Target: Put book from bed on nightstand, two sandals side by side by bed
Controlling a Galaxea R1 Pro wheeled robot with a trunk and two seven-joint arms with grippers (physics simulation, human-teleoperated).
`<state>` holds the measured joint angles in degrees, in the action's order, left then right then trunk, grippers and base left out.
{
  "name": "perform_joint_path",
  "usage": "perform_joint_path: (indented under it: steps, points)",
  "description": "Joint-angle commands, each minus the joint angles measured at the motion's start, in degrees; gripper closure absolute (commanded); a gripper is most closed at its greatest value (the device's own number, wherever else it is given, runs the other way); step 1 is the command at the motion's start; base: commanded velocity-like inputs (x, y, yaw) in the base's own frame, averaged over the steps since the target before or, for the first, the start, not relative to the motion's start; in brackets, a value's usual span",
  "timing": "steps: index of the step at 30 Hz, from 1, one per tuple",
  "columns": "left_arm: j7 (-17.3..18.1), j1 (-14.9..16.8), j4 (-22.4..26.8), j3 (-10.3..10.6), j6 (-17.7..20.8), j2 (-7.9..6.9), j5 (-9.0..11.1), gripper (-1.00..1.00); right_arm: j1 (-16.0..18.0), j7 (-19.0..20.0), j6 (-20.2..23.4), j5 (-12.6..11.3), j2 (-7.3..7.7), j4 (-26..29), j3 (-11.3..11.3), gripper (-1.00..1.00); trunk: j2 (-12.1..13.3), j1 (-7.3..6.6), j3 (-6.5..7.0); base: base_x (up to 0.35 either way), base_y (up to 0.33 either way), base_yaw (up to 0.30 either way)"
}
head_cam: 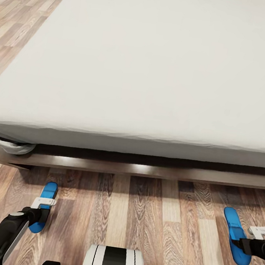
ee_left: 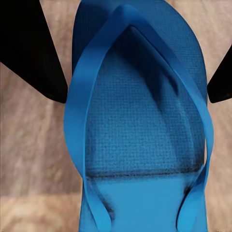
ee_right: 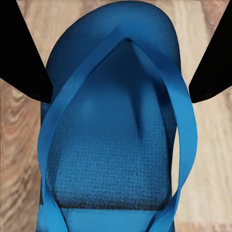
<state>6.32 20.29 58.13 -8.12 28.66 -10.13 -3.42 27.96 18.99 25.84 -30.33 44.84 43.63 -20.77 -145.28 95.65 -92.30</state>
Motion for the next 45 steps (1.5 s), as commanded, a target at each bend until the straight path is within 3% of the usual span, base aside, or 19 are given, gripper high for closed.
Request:
perform_joint_path:
  steps: [1,6,11,16,22,30,38,45]
  points:
    - [0.4,0.0,0.1,-0.1,0.2,0.02,-0.3,1.0,0.0,0.0,-1.3,-0.3,0.07,-0.1,-0.2,1.0,0.0,-0.01,-0.04,0.0,0.0,0.0]
    - [0.5,0.0,-1.1,-0.1,0.1,0.03,-0.3,1.0,0.0,-0.1,-2.9,-0.3,0.04,-0.4,-0.2,1.0,0.0,-0.01,-0.04,0.0,0.0,0.0]
    - [0.4,0.0,-6.8,-0.2,-5.6,0.02,-0.3,1.0,0.0,0.0,-3.1,-0.3,0.0,-0.3,-0.2,1.0,0.0,-0.01,-0.04,0.0,0.0,0.0]
    - [0.4,0.0,-10.1,-0.3,-7.3,0.02,-0.3,1.0,0.0,0.0,-3.1,-0.3,0.04,-0.3,-0.2,1.0,0.0,-0.01,-0.04,0.0,0.0,0.0]
    - [0.3,0.0,-10.6,-0.3,-7.8,0.02,-0.3,1.0,0.0,0.0,-3.1,-0.3,0.06,-0.3,-0.2,1.0,0.0,-0.01,-0.04,0.0,0.0,0.0]
    - [0.3,0.0,-10.7,-0.3,-11.3,0.02,-0.3,1.0,0.0,0.0,-3.1,-0.3,0.07,-0.3,-0.2,1.0,0.0,-0.01,-0.04,0.0,0.0,0.0]
    - [0.3,0.0,-11.2,-1.9,-13.5,0.02,-0.2,1.0,0.0,0.0,-3.1,-0.3,0.06,-0.3,-0.2,1.0,0.0,-0.01,-0.04,0.0,0.0,0.0]
    - [0.3,0.0,-11.3,-2.0,-13.5,0.03,-0.2,1.0,0.0,0.0,-3.1,-0.3,0.04,-0.3,-0.2,1.0,-0.1,0.15,-1.37,0.0,0.0,0.0]
